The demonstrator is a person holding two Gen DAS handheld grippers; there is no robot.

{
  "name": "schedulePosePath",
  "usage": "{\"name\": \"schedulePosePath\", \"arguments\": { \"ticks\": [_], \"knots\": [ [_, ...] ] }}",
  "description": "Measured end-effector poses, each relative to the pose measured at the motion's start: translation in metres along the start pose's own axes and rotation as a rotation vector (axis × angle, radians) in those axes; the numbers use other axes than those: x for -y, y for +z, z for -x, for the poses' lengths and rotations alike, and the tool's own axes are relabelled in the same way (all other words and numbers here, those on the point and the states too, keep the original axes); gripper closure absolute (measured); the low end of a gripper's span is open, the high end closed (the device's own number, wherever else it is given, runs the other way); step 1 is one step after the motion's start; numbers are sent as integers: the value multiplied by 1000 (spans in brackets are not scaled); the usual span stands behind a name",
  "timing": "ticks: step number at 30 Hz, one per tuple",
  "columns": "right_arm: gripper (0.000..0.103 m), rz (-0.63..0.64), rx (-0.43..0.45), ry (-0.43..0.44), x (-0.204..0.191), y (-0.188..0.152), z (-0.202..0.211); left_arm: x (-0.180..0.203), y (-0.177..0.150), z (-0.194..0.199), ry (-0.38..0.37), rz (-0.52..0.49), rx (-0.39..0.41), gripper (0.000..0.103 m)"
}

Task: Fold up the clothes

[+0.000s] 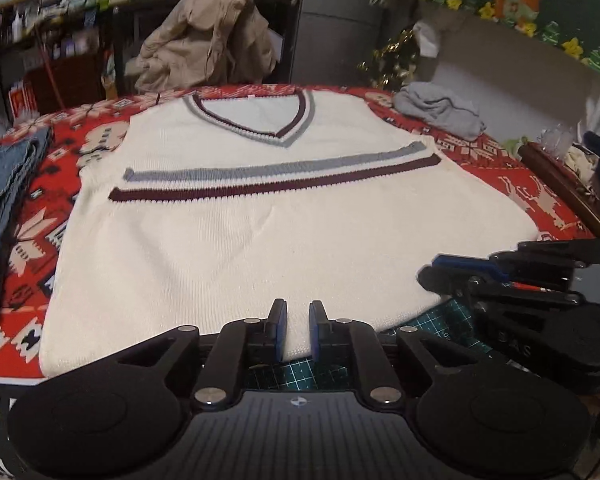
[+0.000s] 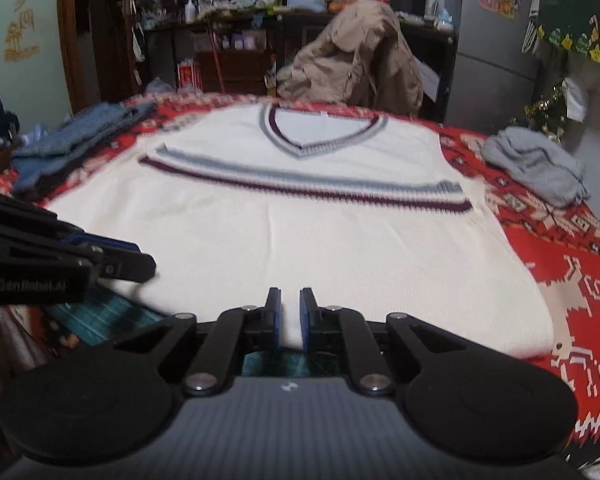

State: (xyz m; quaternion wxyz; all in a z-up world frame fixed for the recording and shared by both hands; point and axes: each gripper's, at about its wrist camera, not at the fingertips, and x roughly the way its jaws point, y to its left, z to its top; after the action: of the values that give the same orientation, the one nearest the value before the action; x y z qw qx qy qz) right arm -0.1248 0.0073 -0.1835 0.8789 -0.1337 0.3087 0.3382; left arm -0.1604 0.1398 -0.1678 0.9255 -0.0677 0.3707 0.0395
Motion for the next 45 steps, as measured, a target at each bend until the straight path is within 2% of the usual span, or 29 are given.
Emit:
{"name": "schedulePosePath", "arguments": {
  "ticks": [4,7,10,14,21,26,32,36,40,45],
  "knots": [
    [91,18,-5,1,-1,-10,12,1,-4,3,2,-9,9,91],
    [91,-27,8,7,6,-7,16,-1,-3,4,-3,4,5,91],
    [91,-36,25,-37,14,2,16,1,-3,3,4,-5,6,91],
    [90,-41,-19,-71,24,3,3,7,0,2,30,-26,-10,90],
    [91,-83,-16,-66,33,-8,24,7,0,2,40,-2,-20,90],
    [86,-147,26,-109,58,-3,30,4,2,1,28,18,-37,90],
    [86,-172,-45,-147,82,-9,17,6,2,3,33,5,-55,90],
    [86,-270,-55,-151,96,-22,33,5,1,5,32,15,-64,90],
    [86,-371,21,-148,118,-23,47,2,0,6,14,27,-69,90],
    [86,-346,-1,-176,133,-10,26,-2,1,7,1,33,-77,90]
  ]
}}
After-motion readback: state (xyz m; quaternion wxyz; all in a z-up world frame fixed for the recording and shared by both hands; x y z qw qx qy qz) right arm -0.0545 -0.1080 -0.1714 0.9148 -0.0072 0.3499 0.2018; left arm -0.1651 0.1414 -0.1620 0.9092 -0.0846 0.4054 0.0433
